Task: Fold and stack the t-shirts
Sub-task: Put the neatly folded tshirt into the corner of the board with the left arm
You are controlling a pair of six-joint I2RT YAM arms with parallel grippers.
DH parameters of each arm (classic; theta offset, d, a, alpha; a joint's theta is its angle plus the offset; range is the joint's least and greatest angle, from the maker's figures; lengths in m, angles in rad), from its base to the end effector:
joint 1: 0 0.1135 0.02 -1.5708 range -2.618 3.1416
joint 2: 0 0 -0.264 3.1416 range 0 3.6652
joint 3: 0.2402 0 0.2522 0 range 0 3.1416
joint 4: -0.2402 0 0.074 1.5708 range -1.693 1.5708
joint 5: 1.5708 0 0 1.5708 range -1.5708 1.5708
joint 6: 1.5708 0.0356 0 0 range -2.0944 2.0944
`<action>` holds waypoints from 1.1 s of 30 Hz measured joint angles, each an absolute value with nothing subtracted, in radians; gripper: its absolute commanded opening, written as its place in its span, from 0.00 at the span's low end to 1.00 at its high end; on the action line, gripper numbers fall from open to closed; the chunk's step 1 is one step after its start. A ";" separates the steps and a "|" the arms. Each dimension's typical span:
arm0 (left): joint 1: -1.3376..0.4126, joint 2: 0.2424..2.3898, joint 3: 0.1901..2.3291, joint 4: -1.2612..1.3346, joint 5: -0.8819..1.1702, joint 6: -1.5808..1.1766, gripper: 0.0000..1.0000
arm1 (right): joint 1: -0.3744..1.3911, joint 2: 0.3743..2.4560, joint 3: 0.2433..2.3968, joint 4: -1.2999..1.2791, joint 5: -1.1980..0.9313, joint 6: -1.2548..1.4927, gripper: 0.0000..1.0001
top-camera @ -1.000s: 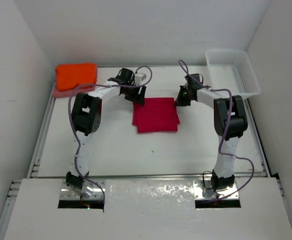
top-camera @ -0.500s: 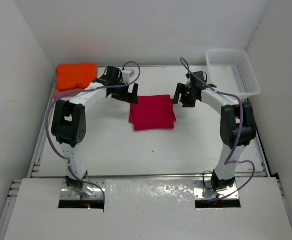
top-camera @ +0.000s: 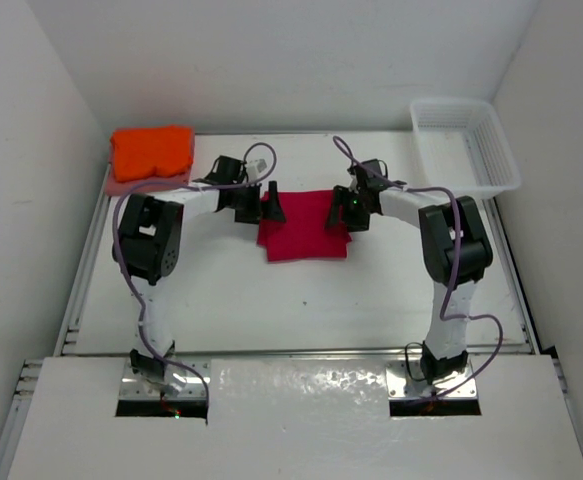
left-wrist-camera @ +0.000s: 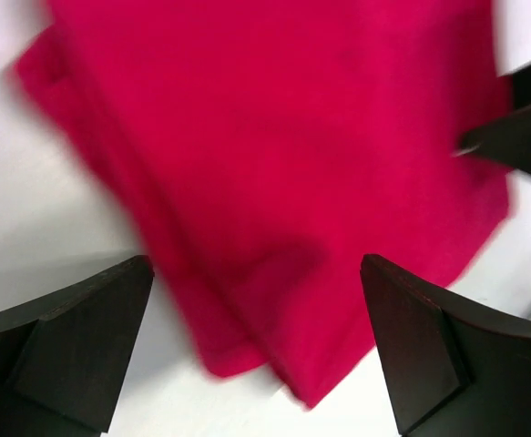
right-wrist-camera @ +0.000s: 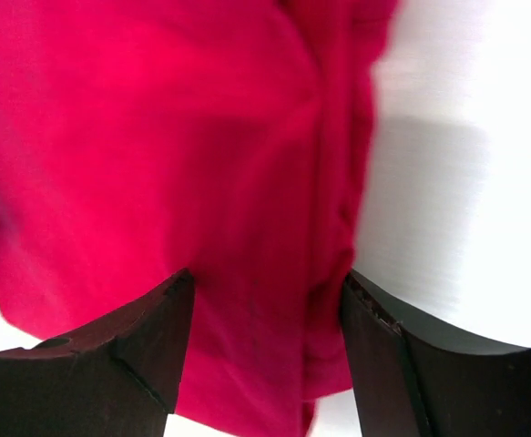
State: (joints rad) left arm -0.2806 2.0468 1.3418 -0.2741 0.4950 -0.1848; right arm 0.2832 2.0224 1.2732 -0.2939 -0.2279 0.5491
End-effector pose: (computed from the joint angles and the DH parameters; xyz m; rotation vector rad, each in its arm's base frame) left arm 0.4039 -0.1340 0.1477 0.3200 2.5512 -0.8105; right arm 0.3916 0.1223 0.1342 0.2744 2.6791 0.5757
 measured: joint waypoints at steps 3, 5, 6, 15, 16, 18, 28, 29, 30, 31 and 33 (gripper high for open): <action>-0.289 2.093 1.363 -0.197 0.581 -0.239 0.97 | 0.294 2.015 1.240 -0.226 -0.248 0.574 0.62; -0.299 2.122 1.363 -0.134 0.639 -0.279 0.87 | 0.297 2.009 1.219 -0.189 -0.265 0.590 0.61; -0.302 2.138 1.360 -0.098 0.667 -0.299 0.84 | 0.297 2.009 1.212 -0.173 -0.273 0.601 0.60; -0.274 2.296 1.403 0.038 0.910 -0.415 0.00 | 0.297 1.996 1.134 -0.030 -0.343 0.665 0.60; -0.273 2.298 1.411 0.030 0.918 -0.417 0.00 | 0.297 1.992 1.124 -0.018 -0.348 0.673 0.61; -0.265 2.298 1.417 0.013 0.917 -0.416 0.00 | 0.295 1.985 1.114 -0.008 -0.353 0.678 0.66; -0.134 2.297 1.766 -0.558 0.704 -0.052 0.00 | 0.176 1.802 1.066 -0.387 -0.247 0.527 0.82; -0.121 2.299 1.827 -0.622 0.663 0.002 0.00 | 0.166 1.782 1.066 -0.419 -0.230 0.509 0.82; -0.107 2.305 1.894 -0.686 0.618 0.052 0.00 | 0.163 1.762 1.066 -0.448 -0.215 0.492 0.82; -0.094 2.311 1.953 -0.735 0.575 0.099 0.00 | 0.163 1.746 1.067 -0.473 -0.206 0.476 0.82; -0.081 2.330 2.069 -0.828 0.480 0.176 0.00 | 0.168 1.728 1.072 -0.508 -0.192 0.454 0.82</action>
State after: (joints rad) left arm -0.0807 2.3299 2.0686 -0.8276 0.4805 0.1757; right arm 0.1680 1.7275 1.0721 -0.5079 -0.1921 0.4538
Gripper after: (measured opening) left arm 0.074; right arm 0.819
